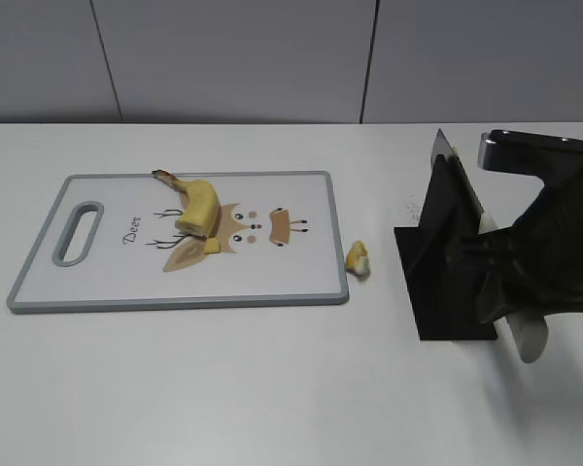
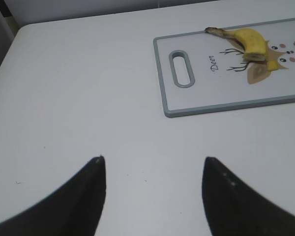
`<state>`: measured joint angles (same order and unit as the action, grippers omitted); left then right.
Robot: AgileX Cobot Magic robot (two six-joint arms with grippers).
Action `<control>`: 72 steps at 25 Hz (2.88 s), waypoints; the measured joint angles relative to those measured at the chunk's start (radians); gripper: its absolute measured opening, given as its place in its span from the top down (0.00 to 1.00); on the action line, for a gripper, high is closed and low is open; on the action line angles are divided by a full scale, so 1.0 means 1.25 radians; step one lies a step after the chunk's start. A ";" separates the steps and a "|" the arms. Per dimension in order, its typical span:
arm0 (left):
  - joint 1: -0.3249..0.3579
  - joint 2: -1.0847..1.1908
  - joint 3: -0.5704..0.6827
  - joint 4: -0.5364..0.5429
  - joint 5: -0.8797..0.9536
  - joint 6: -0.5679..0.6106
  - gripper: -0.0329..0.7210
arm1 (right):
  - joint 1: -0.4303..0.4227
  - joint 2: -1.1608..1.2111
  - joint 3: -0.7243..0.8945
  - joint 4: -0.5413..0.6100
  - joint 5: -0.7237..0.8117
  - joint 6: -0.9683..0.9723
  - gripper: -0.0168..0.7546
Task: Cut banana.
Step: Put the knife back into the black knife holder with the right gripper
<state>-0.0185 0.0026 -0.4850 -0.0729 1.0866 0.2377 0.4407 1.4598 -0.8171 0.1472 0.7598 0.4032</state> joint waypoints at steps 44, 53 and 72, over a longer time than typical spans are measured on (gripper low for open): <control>0.000 0.000 0.000 0.000 0.000 0.000 0.17 | -0.002 -0.341 -0.165 -0.061 0.176 -0.356 0.21; 0.000 0.000 0.000 0.000 0.000 0.000 0.17 | -0.002 -0.532 -0.040 -0.024 0.186 -0.466 0.21; 0.000 0.000 0.000 0.000 0.000 0.000 0.17 | -0.002 -0.892 0.242 -0.021 0.231 -0.486 0.22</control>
<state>-0.0185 0.0026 -0.4850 -0.0729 1.0866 0.2377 0.4387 0.3446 -0.5152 0.1210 1.0483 -0.2047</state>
